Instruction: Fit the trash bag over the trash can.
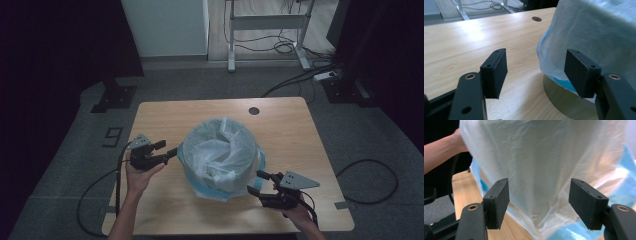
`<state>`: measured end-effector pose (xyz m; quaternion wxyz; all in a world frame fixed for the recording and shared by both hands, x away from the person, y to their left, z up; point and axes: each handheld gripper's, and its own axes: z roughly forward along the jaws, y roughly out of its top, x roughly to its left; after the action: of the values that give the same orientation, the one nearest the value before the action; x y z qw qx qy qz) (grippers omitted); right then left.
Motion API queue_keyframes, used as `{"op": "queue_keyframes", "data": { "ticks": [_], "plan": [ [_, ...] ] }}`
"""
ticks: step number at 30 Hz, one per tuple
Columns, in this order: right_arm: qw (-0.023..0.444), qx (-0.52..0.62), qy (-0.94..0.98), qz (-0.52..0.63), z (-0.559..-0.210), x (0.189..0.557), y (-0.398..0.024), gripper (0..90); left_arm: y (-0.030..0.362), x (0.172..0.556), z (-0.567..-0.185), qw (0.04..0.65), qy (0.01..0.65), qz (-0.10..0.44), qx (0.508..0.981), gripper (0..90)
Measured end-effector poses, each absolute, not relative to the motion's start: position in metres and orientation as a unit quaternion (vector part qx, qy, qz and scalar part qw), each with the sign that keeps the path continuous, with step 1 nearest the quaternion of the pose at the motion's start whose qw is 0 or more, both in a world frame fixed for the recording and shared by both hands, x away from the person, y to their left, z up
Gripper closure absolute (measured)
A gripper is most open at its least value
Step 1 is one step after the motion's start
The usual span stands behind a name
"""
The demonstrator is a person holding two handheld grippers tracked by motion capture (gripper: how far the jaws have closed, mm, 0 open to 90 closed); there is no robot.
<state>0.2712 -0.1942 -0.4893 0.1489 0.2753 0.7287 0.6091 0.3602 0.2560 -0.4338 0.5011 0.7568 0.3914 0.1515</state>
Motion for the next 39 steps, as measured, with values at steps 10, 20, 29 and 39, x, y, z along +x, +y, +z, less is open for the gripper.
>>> {"op": "queue_keyframes", "data": {
  "ticks": [10,20,29,39],
  "plan": [
    [0.158,0.314,0.714,0.605,-0.493,0.279,-0.219,32.3,0.258,0.356,-0.424,0.527,0.359,0.143,0.757,33.8],
    [0.172,0.341,0.705,0.598,-0.496,0.284,-0.234,33.7,0.248,0.357,-0.403,0.544,0.303,0.134,0.771,35.3],
    [0.17,0.343,0.706,0.596,-0.498,0.283,-0.236,35.7,0.229,0.359,-0.38,0.528,0.248,0.119,0.803,36.7],
    [0.16,0.345,0.706,0.597,-0.499,0.283,-0.237,37.7,0.196,0.369,-0.364,0.49,0.201,0.098,0.842,40.1]
  ]
}}
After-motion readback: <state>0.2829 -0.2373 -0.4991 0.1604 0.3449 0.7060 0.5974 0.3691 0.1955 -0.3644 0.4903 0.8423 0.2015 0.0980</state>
